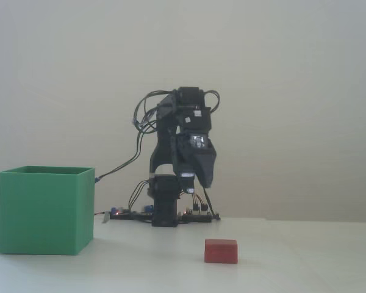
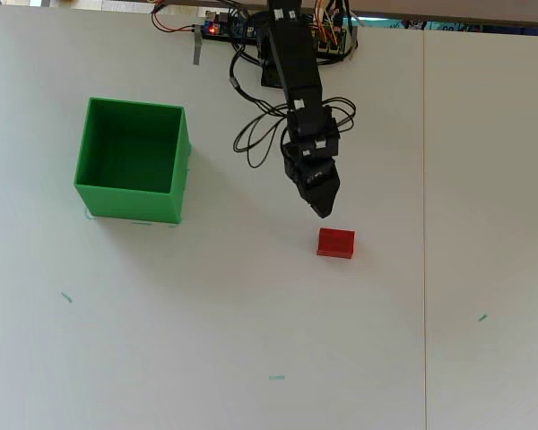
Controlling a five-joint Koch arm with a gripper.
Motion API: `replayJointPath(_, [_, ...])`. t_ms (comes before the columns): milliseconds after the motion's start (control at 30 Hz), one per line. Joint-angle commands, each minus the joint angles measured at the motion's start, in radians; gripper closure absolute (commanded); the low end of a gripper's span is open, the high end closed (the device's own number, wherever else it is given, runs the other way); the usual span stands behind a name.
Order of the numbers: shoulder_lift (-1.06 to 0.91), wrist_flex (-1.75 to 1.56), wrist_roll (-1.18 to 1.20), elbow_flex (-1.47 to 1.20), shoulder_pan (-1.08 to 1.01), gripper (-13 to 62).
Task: Grasp a red block and put it in the green bin.
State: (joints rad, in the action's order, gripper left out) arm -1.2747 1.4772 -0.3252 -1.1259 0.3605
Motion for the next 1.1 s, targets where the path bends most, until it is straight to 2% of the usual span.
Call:
replayJointPath(0, [0.032,0.038,0.081,0.081,0.046,16.6])
replayJointPath(233, [0.127,0.112,0.469,0.156,0.169,17.6])
replayJointPath(500, [0.141,0.127,0.862,0.181,0.178,13.4])
replayJointPath(1067, [0.285,0.118,0.871,0.345,0.173,12.7])
